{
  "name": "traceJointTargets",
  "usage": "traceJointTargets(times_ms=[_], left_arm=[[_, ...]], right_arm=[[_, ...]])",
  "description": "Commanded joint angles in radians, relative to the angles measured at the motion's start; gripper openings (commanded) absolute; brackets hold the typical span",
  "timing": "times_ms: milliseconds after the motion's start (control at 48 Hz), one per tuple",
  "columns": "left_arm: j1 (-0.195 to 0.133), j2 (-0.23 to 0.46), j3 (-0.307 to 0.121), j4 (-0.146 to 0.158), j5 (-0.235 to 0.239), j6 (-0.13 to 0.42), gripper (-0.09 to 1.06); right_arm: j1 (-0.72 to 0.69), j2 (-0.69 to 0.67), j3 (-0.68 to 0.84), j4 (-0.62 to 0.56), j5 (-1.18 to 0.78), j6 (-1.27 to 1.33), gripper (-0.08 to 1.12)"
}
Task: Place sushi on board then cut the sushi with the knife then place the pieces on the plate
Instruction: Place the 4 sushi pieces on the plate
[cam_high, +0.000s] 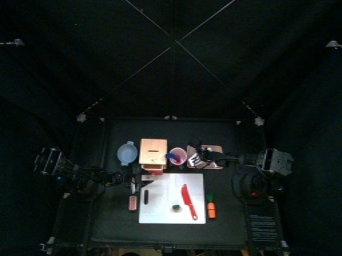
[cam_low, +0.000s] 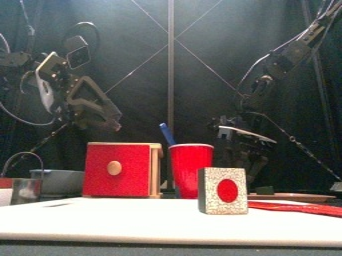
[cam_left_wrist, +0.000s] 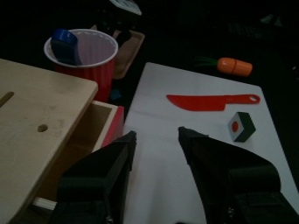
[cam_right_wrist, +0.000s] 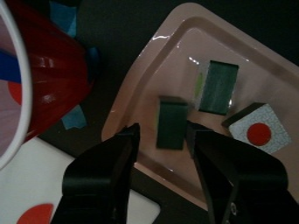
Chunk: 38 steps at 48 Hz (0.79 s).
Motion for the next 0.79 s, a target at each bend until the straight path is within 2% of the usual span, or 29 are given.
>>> traceJointTargets(times_ms=[21,167,354,562,792], left_arm=[[-0.005,-0.011,-0.006,-0.005,-0.003,0.0,0.82],[-0.008,-0.009,-0.006,-0.014,-0.003,0.0,0.82],[-0.008,-0.011,-0.008,-0.015,-0.003,0.0,0.82],[-0.008,-0.009,-0.011,-0.015,-0.003,0.0,0.82],[-0.008,-0.011,-0.028,-0.015,-0.005,0.005,0.82]], right_arm=[[0.008,-0.017,-0.015,0.003,0.014,0.003,0.82],[0.048,-0.046,-0.012,0.018,0.083,0.003,0.82],[0.166,-0.117,-0.023,0.018,0.16,0.002,0.82],[0.367,-0.16,-0.037,-0.021,0.133,-0.018,0.82],[0.557,-0.141,-0.092,-0.057,0.072,-0.021,0.82]])
